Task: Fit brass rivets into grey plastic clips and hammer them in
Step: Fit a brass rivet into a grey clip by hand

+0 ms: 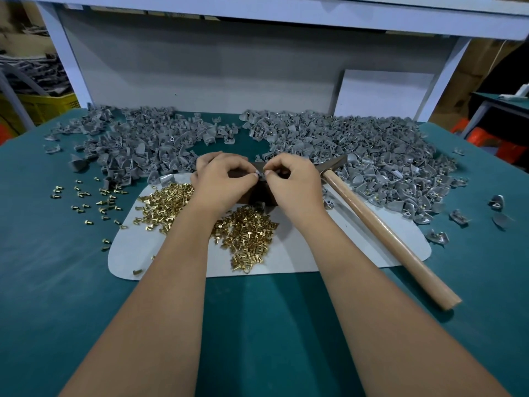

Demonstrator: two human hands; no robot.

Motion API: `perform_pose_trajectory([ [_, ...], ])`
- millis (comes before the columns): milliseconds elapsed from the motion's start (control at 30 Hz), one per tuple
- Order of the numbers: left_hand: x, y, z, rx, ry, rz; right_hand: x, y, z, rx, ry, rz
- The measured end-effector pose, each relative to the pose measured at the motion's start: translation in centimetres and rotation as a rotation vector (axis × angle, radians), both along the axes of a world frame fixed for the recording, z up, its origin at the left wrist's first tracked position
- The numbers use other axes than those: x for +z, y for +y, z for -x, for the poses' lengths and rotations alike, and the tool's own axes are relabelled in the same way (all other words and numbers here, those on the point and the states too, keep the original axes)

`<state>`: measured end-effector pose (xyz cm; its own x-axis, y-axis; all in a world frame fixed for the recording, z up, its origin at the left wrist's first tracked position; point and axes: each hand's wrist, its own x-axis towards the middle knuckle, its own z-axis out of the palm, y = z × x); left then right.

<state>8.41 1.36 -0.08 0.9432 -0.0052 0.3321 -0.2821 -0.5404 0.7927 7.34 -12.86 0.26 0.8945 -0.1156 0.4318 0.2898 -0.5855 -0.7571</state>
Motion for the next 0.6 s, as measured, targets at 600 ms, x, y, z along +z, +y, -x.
perform_pose_trajectory([
  [600, -0.38, -0.20, -0.04, -0.011, -0.038, 0.002, -0.17, -0.16, -0.33, -0.039, -0.076, 0.233],
])
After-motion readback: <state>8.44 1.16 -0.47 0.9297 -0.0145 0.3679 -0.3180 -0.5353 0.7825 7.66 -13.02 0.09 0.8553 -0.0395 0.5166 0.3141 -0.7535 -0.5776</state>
